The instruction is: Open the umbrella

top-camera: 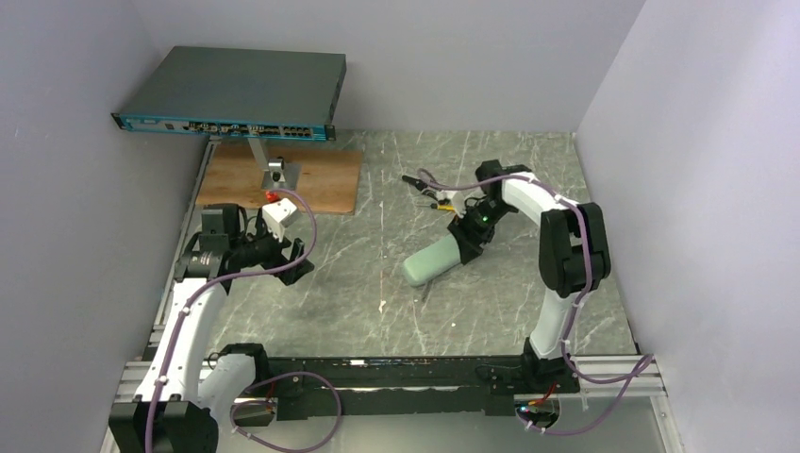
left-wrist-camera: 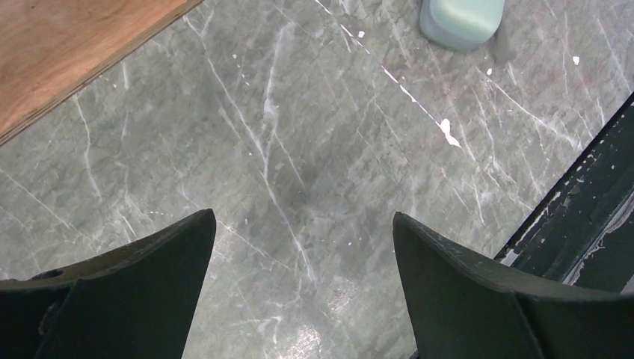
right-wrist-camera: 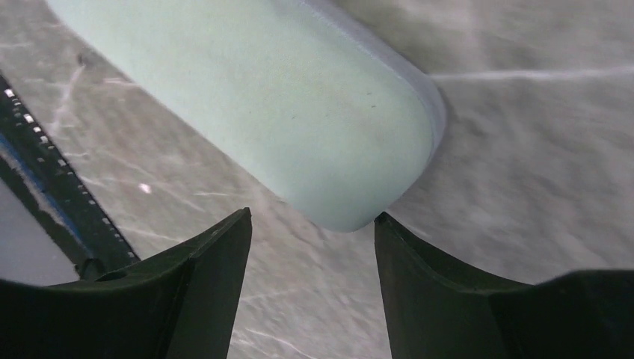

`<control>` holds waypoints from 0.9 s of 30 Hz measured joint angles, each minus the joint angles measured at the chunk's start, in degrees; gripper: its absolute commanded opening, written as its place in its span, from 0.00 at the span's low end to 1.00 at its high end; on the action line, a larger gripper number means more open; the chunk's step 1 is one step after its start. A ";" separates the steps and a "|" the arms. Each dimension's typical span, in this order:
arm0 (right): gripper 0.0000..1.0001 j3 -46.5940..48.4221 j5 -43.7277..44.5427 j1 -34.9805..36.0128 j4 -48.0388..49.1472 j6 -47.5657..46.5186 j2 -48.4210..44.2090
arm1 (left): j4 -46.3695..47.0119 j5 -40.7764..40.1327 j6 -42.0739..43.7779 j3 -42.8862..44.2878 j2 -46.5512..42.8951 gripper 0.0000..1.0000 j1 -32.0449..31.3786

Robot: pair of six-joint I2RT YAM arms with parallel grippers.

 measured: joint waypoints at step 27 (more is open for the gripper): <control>0.89 -17.07 2.49 22.34 20.65 3.15 -27.89 | 15.39 1.73 10.43 -17.81 -11.63 0.78 -11.76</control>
